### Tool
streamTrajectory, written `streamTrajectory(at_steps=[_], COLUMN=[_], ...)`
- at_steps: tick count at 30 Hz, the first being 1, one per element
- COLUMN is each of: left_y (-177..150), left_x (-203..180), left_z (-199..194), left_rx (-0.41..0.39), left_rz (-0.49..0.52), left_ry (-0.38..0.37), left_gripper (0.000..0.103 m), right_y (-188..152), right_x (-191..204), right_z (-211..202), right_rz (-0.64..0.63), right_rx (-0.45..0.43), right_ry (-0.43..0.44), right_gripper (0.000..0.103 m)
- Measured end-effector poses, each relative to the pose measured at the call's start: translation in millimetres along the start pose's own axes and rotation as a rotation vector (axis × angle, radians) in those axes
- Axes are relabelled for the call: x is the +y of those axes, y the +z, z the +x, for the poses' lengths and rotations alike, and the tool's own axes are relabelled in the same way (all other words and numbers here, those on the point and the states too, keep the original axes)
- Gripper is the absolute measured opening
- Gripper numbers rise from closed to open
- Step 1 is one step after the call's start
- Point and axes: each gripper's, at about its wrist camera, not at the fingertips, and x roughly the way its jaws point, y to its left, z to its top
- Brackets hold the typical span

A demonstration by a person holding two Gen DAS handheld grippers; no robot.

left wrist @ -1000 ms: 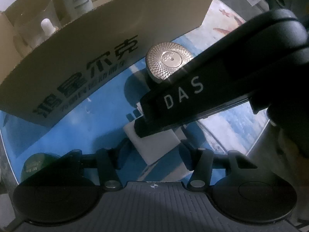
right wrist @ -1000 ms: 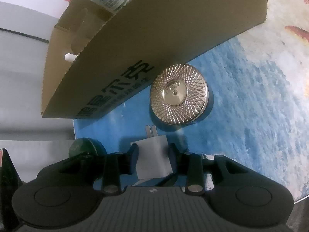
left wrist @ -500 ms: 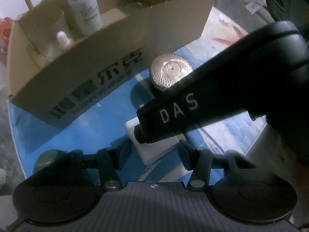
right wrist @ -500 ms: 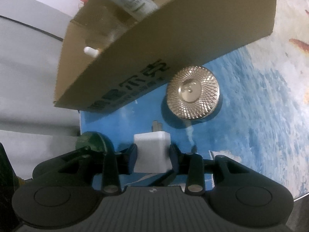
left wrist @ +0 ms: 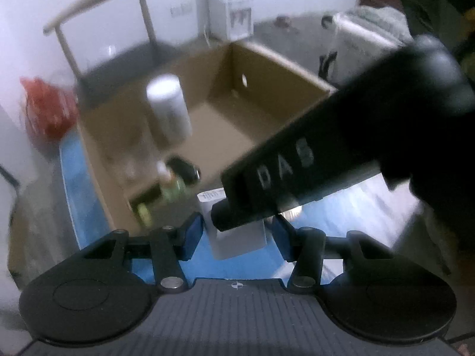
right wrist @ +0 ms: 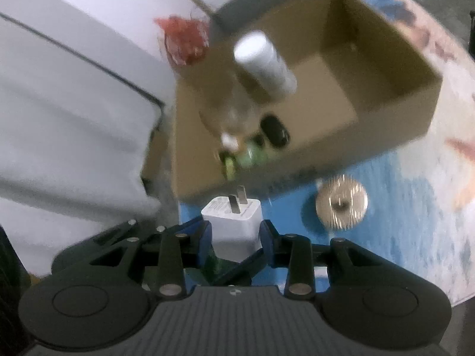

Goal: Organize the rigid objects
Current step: 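Carry the white charger into the box and open the right tool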

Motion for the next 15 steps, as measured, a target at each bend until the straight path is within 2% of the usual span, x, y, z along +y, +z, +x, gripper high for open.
streamTrajectory(at_steps=[3, 8, 15], left_y=[21, 46, 58], left_x=[5, 9, 7], left_z=[0, 19, 59], left_rx=[-0.046, -0.072, 0.012], left_rz=[-0.021, -0.029, -0.046], left_ry=[0.002, 0.019, 0.023], left_gripper=[0.051, 0.051, 0.051], right_y=[26, 61, 91], right_x=[-1, -6, -40], right_z=[-10, -7, 33], right_rz=[0.002, -0.035, 0.007], right_rx=[-0.024, -0.033, 0.029], right_ry=[0.014, -0.002, -0.028], right_gripper=[0.039, 0.039, 0.039])
